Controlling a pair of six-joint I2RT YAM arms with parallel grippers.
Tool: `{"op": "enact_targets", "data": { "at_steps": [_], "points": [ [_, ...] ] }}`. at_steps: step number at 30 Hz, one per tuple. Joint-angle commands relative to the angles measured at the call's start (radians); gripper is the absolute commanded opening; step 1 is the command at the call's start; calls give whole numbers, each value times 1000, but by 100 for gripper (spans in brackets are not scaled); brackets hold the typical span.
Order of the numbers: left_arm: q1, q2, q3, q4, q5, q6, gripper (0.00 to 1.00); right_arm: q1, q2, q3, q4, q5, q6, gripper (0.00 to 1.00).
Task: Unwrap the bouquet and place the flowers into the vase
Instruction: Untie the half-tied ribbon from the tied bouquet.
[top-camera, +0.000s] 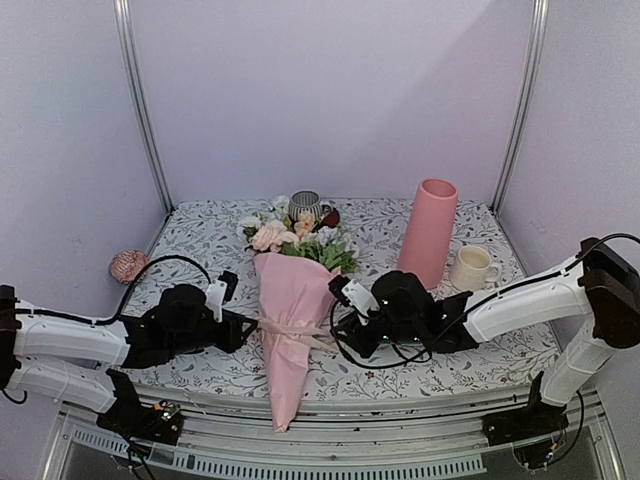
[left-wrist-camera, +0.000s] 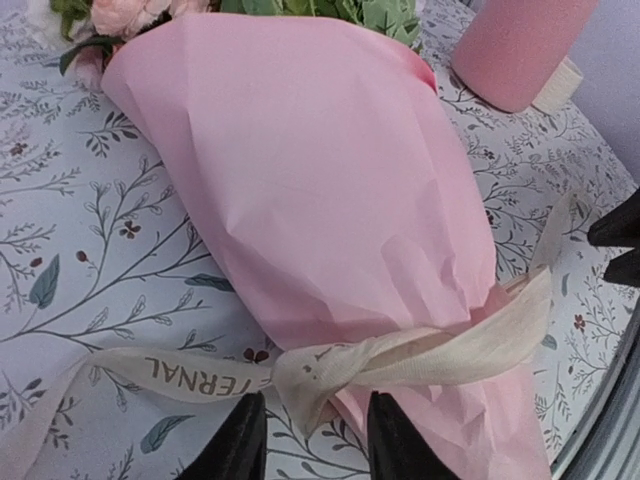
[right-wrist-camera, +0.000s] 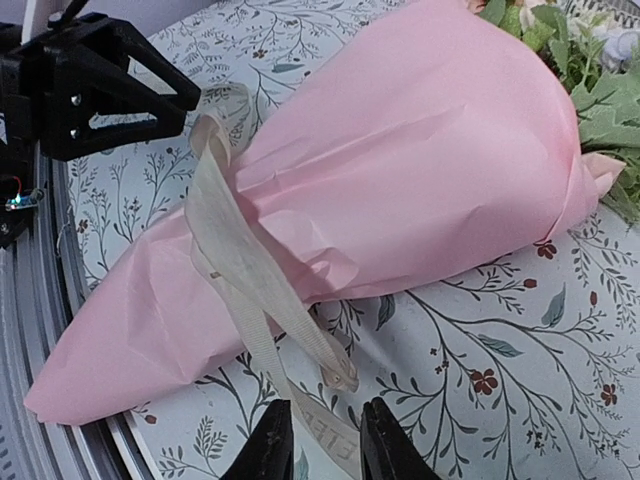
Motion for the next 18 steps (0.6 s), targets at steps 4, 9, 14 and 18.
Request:
{"op": "enact_targets", "data": {
  "at_steps": [4, 9, 14, 18],
  "points": [
    [3, -109, 4, -50, -1, 18, 55, 7, -133, -52, 88, 66, -11, 30],
    [4, -173, 6, -74, 0, 32, 84, 7, -204, -81, 155, 56, -16, 41],
    [6, -220, 1, -82, 1, 42, 98, 7, -263, -128, 264, 92, -1, 88],
    [6, -234, -4, -63, 22, 73, 98, 5, -259, -133, 312, 101, 46, 99]
  ]
}}
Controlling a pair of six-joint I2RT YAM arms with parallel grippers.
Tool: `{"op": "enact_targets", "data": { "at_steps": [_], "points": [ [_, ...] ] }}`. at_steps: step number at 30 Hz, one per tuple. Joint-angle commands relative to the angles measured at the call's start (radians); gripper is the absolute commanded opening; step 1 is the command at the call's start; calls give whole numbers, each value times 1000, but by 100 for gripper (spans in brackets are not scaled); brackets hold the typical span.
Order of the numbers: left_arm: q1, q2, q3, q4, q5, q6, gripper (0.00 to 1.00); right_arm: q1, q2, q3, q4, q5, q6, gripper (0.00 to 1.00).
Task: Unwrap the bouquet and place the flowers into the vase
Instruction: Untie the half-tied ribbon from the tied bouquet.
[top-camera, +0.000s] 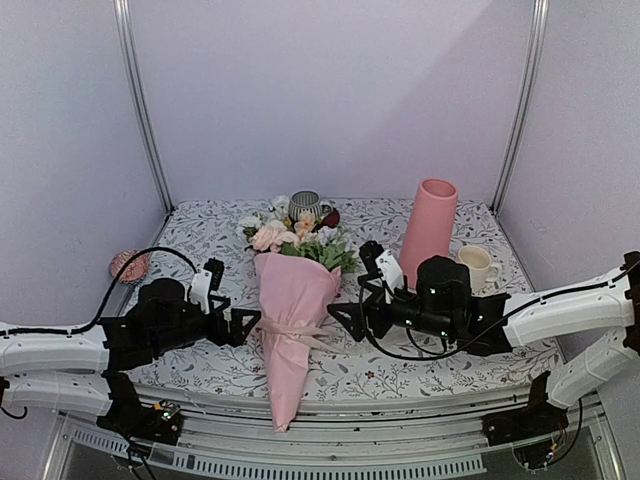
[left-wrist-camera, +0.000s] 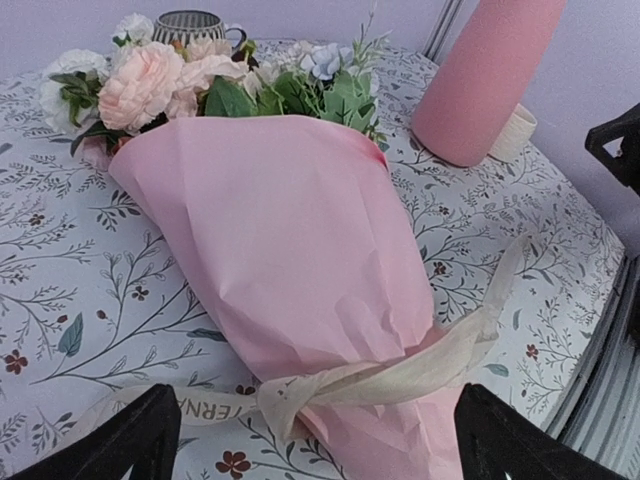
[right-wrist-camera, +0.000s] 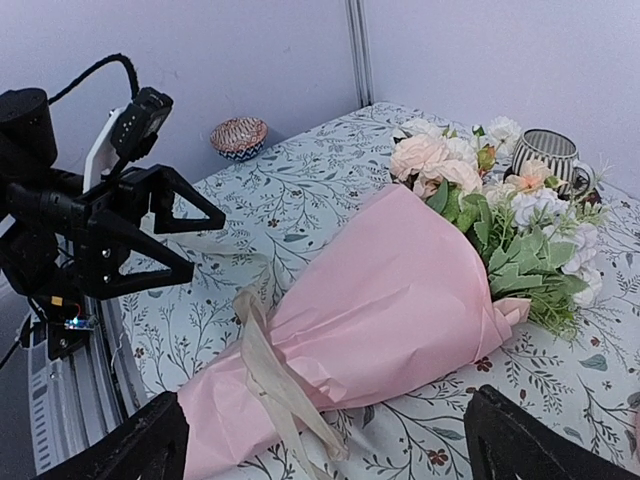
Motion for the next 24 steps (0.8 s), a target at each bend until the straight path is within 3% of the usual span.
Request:
{"op": "enact_targets", "data": {
  "at_steps": [1, 6, 10, 14, 24],
  "points": [
    [4, -22, -10, 11, 28, 56, 98, 5, 3, -1, 92, 11, 37, 99],
    [5, -46, -39, 55, 91, 135, 96, 4, 74, 43, 90, -82, 4, 100],
    [5, -26, -35, 62, 107, 148, 93, 5, 159, 139, -3, -135, -6, 94],
    [5, 38, -16, 73, 158, 155, 91, 7, 254, 252, -112, -172, -38, 86],
    [4, 229, 19, 134, 198, 136, 82, 7, 368, 337, -161, -154, -49, 85]
  ]
}}
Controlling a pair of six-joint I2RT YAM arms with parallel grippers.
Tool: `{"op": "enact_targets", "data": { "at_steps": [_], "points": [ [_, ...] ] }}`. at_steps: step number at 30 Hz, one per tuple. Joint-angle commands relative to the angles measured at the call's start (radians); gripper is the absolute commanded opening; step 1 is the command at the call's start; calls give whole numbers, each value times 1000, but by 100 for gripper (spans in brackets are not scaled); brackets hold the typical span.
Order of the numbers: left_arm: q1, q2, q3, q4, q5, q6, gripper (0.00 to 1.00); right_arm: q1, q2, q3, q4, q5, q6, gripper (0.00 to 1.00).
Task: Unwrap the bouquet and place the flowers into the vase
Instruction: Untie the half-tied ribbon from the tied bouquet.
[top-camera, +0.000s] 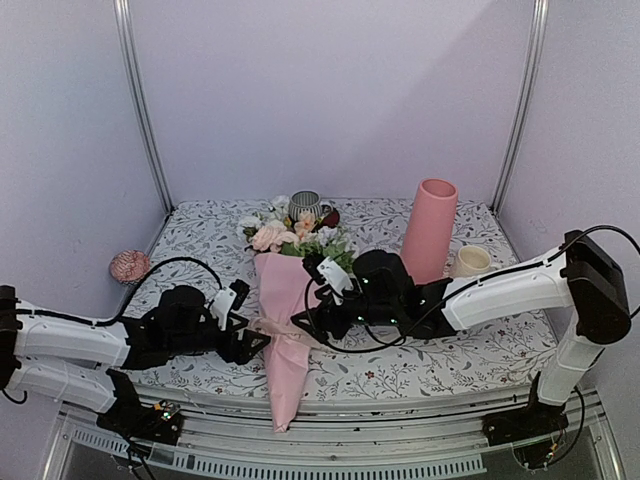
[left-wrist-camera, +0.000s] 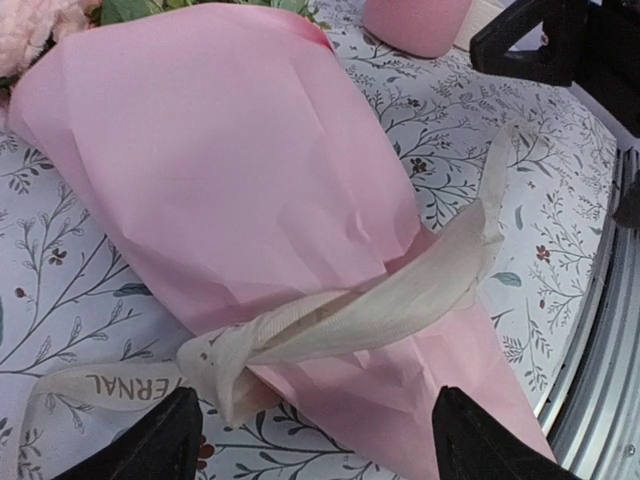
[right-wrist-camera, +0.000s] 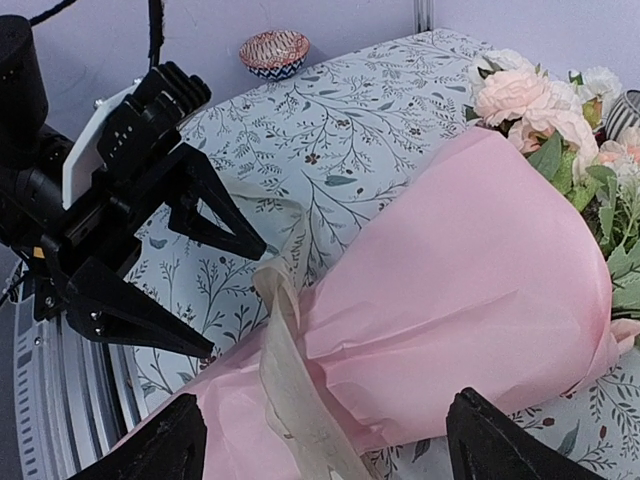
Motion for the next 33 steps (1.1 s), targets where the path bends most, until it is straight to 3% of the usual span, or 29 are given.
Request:
{"op": "enact_targets", "data": {
  "at_steps": [1, 12, 18, 24, 33],
  "points": [
    [5, 43, 32, 61, 23, 0, 82, 7, 41, 40, -39, -2, -9, 85],
    [20, 64, 0, 66, -21, -102, 81, 6, 60, 34, -55, 34, 8, 85],
    [24, -24, -56, 17, -66, -227, 80, 6, 75, 34, -70, 40, 20, 86],
    [24, -138, -88, -137, -147, -342, 80, 7, 80, 29, -66, 58, 34, 87],
    [16, -95, -107, -155, -84, -424, 77, 7, 83, 21, -61, 62, 46, 88]
  ]
}}
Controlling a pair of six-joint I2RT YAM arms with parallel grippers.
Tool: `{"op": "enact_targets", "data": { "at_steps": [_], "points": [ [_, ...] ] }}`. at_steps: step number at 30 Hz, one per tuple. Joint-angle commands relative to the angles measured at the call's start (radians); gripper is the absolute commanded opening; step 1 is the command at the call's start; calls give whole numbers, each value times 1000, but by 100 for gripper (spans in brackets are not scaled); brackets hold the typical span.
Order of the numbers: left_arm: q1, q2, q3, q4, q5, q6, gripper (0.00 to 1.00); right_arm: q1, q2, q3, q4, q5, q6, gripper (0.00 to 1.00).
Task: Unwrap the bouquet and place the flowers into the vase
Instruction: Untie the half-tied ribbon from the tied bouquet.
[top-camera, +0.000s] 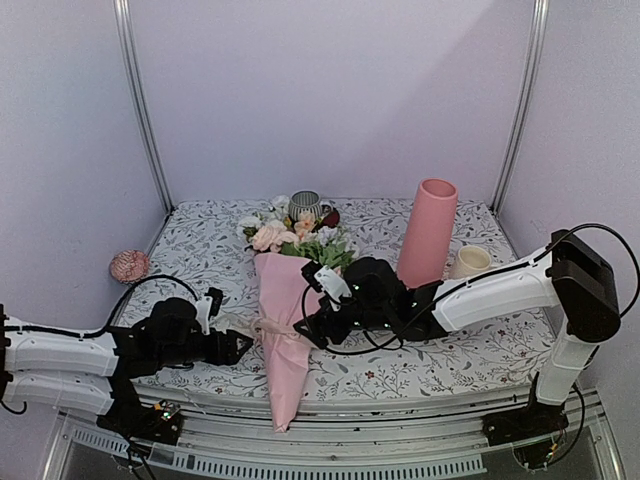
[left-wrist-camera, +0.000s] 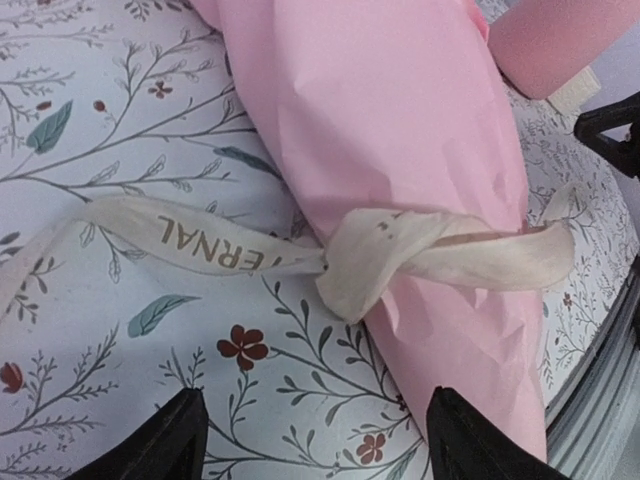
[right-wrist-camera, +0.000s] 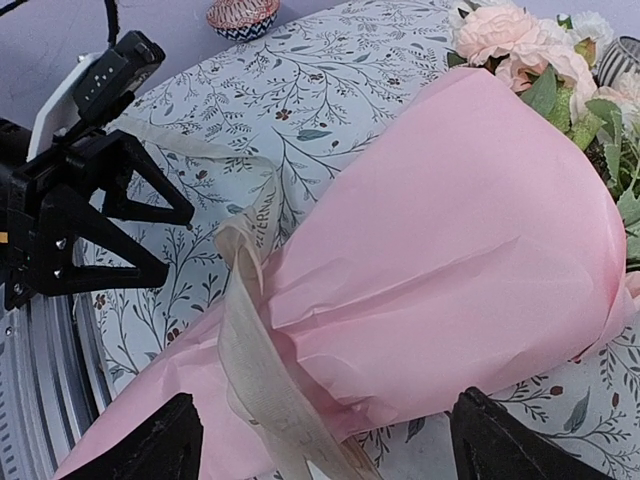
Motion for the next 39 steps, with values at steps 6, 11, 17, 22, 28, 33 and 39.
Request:
{"op": "enact_targets", "data": {
  "at_steps": [6, 11, 17, 22, 28, 33, 39],
  "points": [
    [-40, 96, -42, 74, 85, -48, 76, 8, 6, -14, 0, 15, 14, 88],
    [-63, 193, -15, 137, 112, -33, 75, 11, -6, -26, 3, 19, 16, 88],
    [-113, 278, 34, 190, 115, -16, 74, 13, -13, -36, 5, 19, 17, 88],
    [-127, 271, 54, 171, 94, -5, 74, 15, -18, -43, 3, 19, 11, 89],
    [-127, 185, 58, 86, 58, 14, 75, 17, -37, -49, -13, 21, -17, 87],
    [-112, 62, 75, -4, 23, 54, 63, 20, -50, -35, -45, -5, -58, 75],
    [-37, -9, 88, -39, 64, 118, 55, 25, -30, 11, -87, -56, -97, 47]
  ]
}}
